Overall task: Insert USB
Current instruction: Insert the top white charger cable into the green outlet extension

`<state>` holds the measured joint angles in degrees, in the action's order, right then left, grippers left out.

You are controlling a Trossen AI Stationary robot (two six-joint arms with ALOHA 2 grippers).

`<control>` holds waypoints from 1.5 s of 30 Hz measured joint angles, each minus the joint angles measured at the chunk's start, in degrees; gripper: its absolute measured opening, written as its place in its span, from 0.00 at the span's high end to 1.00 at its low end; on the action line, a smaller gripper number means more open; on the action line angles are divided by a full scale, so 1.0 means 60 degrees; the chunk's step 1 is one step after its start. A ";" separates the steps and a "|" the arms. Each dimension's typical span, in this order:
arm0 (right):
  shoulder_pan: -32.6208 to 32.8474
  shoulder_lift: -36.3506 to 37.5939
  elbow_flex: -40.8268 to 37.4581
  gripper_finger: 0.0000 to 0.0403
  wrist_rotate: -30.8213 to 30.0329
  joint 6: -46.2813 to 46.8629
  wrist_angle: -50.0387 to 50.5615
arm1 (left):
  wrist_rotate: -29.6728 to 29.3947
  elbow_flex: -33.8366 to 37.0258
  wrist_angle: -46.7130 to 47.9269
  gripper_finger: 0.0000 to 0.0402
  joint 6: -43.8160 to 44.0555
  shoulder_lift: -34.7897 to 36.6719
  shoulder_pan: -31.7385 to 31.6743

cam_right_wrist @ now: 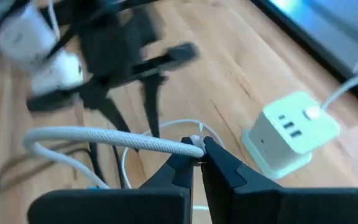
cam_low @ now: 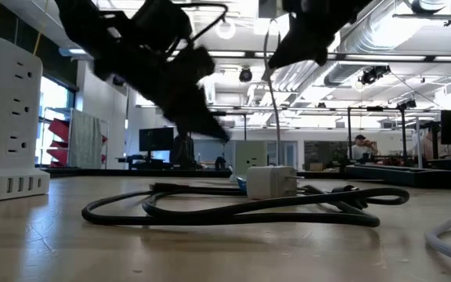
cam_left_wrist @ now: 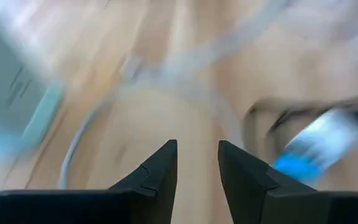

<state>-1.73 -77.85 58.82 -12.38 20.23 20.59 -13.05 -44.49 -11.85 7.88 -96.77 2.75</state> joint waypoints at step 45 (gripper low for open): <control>-0.2211 -0.5802 0.6110 1.00 -0.0611 0.6945 0.5981 | -1.0903 0.0131 0.1485 0.83 0.0525 -0.0601 0.3435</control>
<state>-15.00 -112.66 95.48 -16.05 61.90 56.48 -78.47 -43.70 -2.94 11.04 -100.38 23.35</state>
